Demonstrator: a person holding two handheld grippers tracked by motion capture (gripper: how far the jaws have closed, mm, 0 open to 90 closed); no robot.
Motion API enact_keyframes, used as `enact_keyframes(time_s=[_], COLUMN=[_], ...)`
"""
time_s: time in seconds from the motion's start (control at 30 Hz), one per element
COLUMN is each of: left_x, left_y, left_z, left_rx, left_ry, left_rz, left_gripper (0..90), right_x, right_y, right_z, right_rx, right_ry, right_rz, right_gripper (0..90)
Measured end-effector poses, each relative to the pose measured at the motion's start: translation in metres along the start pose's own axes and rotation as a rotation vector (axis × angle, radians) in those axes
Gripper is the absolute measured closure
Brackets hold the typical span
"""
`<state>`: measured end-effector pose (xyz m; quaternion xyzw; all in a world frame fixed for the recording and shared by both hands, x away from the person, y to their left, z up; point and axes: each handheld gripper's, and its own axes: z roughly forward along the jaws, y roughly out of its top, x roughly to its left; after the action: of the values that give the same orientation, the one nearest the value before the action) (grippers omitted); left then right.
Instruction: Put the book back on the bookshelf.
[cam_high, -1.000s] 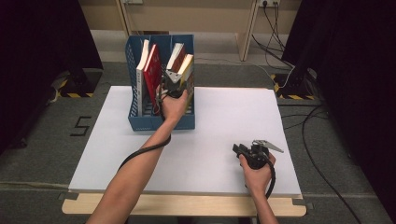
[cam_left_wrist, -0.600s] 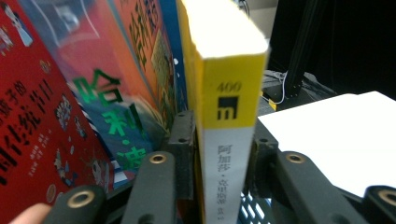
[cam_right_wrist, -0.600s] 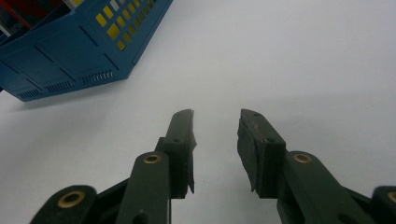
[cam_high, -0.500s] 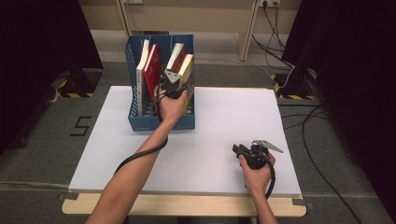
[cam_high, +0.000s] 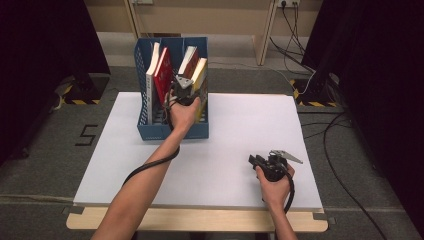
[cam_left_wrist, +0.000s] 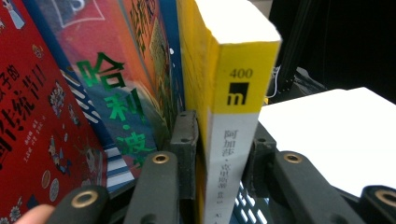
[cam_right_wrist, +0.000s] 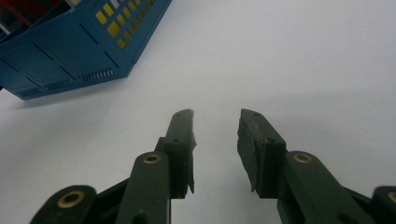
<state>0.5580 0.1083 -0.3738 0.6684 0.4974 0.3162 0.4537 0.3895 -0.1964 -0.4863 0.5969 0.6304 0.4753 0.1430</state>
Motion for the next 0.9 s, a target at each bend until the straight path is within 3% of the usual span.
enact_keyframes(time_s=[0.4, 0.9], left_x=[-0.0034, -0.0018], left_y=[0.0054, 0.007], left_z=[0.0018, 0.0072], left_rx=[0.041, -0.018], left_ry=[0.038, 0.048], left_rz=[0.001, -0.003], left_gripper=[75.3, 75.9], right_x=[0.0006, 0.0002], right_y=[-0.0004, -0.0002], right_z=[-0.0001, 0.0], right_rx=[0.001, -0.001], right_ry=[-0.002, -0.002], right_rz=[-0.004, 0.006], right_gripper=[66.0, 66.3])
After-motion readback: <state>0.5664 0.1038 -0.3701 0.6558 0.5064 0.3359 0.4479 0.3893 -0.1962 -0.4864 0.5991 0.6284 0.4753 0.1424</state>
